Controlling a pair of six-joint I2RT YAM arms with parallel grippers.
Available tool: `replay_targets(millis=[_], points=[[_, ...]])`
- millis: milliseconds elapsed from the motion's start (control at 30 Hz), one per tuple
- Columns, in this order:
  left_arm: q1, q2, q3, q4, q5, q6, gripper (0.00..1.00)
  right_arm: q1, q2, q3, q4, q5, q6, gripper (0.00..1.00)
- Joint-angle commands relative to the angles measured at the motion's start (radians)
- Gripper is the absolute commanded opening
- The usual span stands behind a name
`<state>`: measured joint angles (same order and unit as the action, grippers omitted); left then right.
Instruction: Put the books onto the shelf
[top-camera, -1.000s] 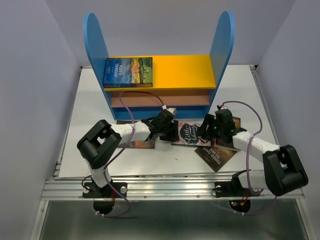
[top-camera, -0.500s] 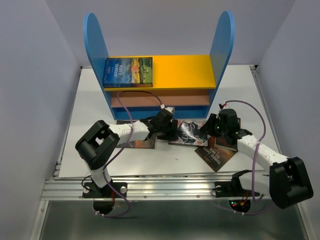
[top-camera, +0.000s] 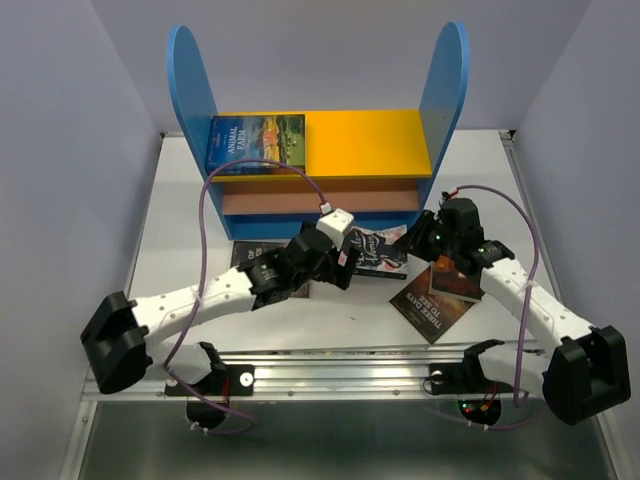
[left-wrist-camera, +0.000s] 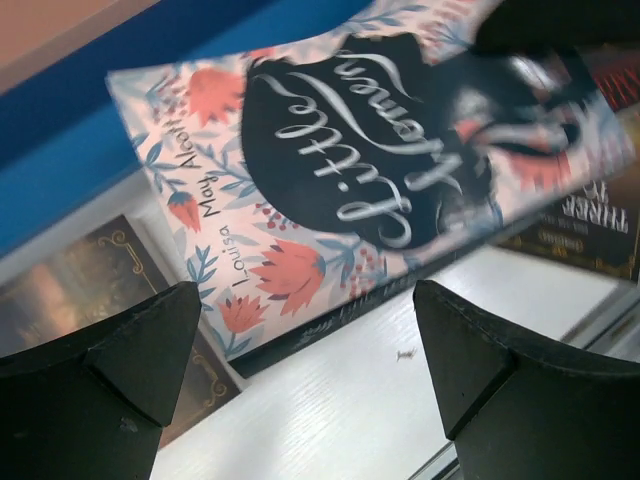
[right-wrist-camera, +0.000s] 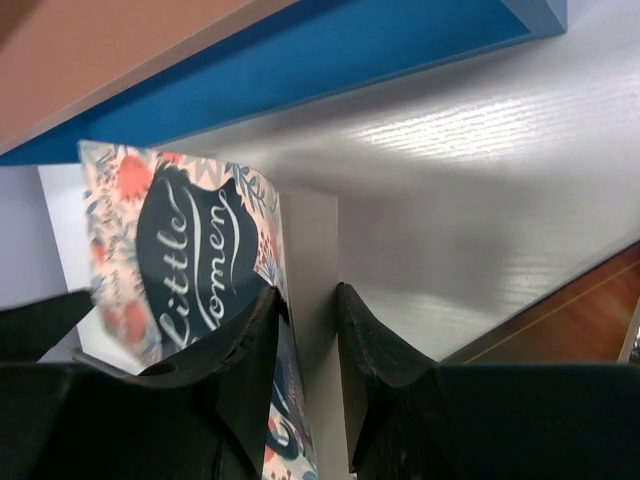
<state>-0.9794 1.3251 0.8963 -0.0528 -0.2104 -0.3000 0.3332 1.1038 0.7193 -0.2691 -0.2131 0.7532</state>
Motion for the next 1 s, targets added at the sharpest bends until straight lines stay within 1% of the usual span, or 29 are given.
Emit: replay_targets(millis=[0, 33, 67, 100, 167, 267, 333, 367, 500, 533, 600, 667, 700, 733, 767, 833, 867, 967], points=[[-0.103, -0.145, -0.077, 0.154, 0.123, 0.335, 0.99, 0.009, 0.044, 0.113, -0.064, -0.049, 0.051, 0.01], [-0.123, -0.173, -0.094, 0.165, 0.123, 0.431, 0.99, 0.009, 0.05, 0.127, -0.077, -0.046, 0.048, 0.0], [-0.145, -0.179, -0.115, 0.194, 0.05, 0.459, 0.99, 0.009, 0.053, 0.14, -0.091, -0.037, 0.046, 0.01], [-0.159, -0.182, -0.115, 0.2, 0.011, 0.473, 0.99, 0.009, 0.054, 0.147, -0.096, -0.034, 0.044, 0.0], [-0.163, -0.172, -0.099, 0.177, -0.073, 0.466, 0.99, 0.009, 0.059, 0.166, -0.116, -0.019, 0.051, 0.01], [-0.162, -0.181, -0.131, 0.166, -0.196, 0.42, 0.99, 0.009, 0.024, 0.166, -0.125, 0.006, 0.049, 0.01], [-0.162, -0.188, -0.138, 0.159, -0.216, 0.391, 0.99, 0.009, 0.001, 0.175, -0.137, 0.043, 0.032, 0.01], [-0.16, -0.19, -0.142, 0.157, -0.201, 0.354, 0.99, 0.009, -0.015, 0.178, -0.157, 0.049, 0.029, 0.01], [-0.16, -0.202, -0.169, 0.182, -0.126, 0.306, 0.99, 0.009, -0.032, 0.166, -0.18, 0.034, 0.023, 0.01], [-0.16, -0.201, -0.169, 0.194, -0.074, 0.306, 0.99, 0.009, -0.036, 0.158, -0.179, 0.031, 0.029, 0.01], [-0.165, -0.188, -0.136, 0.199, -0.021, 0.306, 0.99, 0.009, -0.039, 0.152, -0.18, 0.029, 0.034, 0.01], [-0.185, -0.147, -0.099, 0.199, -0.014, 0.306, 0.99, 0.009, -0.042, 0.157, -0.183, 0.026, 0.041, 0.01], [-0.227, -0.132, -0.079, 0.211, 0.002, 0.326, 0.99, 0.009, -0.044, 0.166, -0.185, 0.023, 0.043, 0.01], [-0.254, -0.113, -0.073, 0.218, 0.002, 0.401, 0.99, 0.009, -0.041, 0.17, -0.185, 0.015, 0.044, 0.01], [-0.281, -0.071, -0.069, 0.234, -0.012, 0.439, 0.99, 0.009, -0.036, 0.18, -0.197, 0.012, 0.043, 0.01], [-0.353, 0.012, -0.042, 0.26, -0.093, 0.54, 0.99, 0.009, -0.019, 0.199, -0.205, 0.003, 0.037, 0.01], [-0.37, 0.043, -0.031, 0.272, -0.172, 0.571, 0.99, 0.009, -0.013, 0.203, -0.214, -0.006, 0.037, 0.0], [-0.407, 0.144, 0.0, 0.312, -0.265, 0.671, 0.97, 0.009, -0.001, 0.219, -0.225, -0.035, 0.035, 0.01]])
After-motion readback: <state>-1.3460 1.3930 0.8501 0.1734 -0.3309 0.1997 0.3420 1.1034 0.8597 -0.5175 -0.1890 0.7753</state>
